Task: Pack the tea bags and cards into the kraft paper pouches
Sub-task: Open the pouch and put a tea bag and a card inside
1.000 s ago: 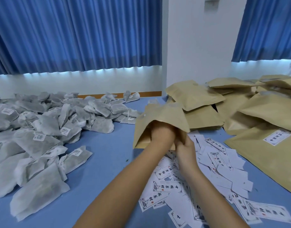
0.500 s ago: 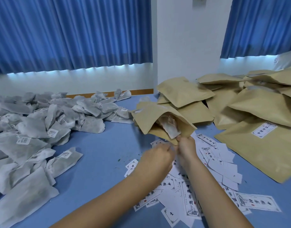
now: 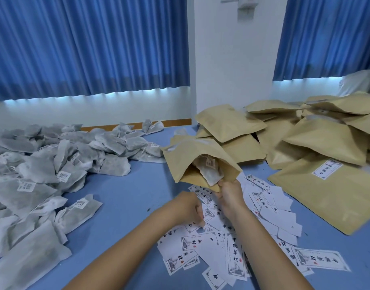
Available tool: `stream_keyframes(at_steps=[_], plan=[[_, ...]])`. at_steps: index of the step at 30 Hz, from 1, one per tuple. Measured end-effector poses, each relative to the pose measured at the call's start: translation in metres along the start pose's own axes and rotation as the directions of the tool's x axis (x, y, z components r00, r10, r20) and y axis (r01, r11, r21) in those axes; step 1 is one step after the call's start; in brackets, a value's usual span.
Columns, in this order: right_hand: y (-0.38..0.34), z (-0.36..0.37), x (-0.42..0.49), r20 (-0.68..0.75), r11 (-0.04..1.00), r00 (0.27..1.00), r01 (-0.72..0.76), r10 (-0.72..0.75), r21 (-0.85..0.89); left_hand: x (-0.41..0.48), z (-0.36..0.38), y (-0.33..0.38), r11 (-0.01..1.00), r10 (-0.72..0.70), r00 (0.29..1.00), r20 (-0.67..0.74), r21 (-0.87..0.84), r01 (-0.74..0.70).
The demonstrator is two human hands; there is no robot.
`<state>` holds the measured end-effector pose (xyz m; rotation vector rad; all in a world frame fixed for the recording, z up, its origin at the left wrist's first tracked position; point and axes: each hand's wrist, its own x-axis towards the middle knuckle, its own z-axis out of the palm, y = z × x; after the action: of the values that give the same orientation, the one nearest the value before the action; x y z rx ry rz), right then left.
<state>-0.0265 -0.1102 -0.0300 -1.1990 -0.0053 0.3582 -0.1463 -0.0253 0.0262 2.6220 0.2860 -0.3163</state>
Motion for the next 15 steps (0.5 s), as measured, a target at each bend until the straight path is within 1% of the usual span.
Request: stream_keyframes(at_steps=[1, 4, 6, 10, 13, 15], plan=[[0.001, 0.0, 0.001, -0.002, 1.0, 1.0, -0.008, 0.008, 0.005, 0.0, -0.002, -0.001, 1.0, 0.005, 1.0, 0.017, 0.013, -0.005], [0.003, -0.001, 0.004, 0.01, 1.0, 1.0, -0.017, 0.017, -0.007, -0.002, 0.01, -0.002, 0.996, -0.009, 0.992, 0.127, 0.088, -0.002], [0.002, -0.001, 0.004, 0.016, 1.0, 1.0, -0.016, 0.016, -0.004, -0.002, 0.019, -0.001, 0.992, -0.017, 0.992, 0.125, 0.125, 0.002], [0.001, 0.0, 0.001, 0.028, 1.0, 1.0, -0.004, 0.003, 0.03, 0.0, 0.019, 0.0, 0.996, -0.035, 0.989, 0.146, 0.091, 0.022], [0.0, -0.001, -0.001, 0.049, 0.998, 0.999, -0.014, 0.011, 0.058, 0.0, 0.022, 0.003, 0.99, -0.035, 0.98, 0.198, 0.144, 0.006], [-0.001, 0.0, -0.001, 0.045, 0.998, 0.999, -0.014, 0.011, 0.061, 0.001, 0.02, 0.004, 0.984, -0.031, 0.978, 0.206, 0.178, -0.007]])
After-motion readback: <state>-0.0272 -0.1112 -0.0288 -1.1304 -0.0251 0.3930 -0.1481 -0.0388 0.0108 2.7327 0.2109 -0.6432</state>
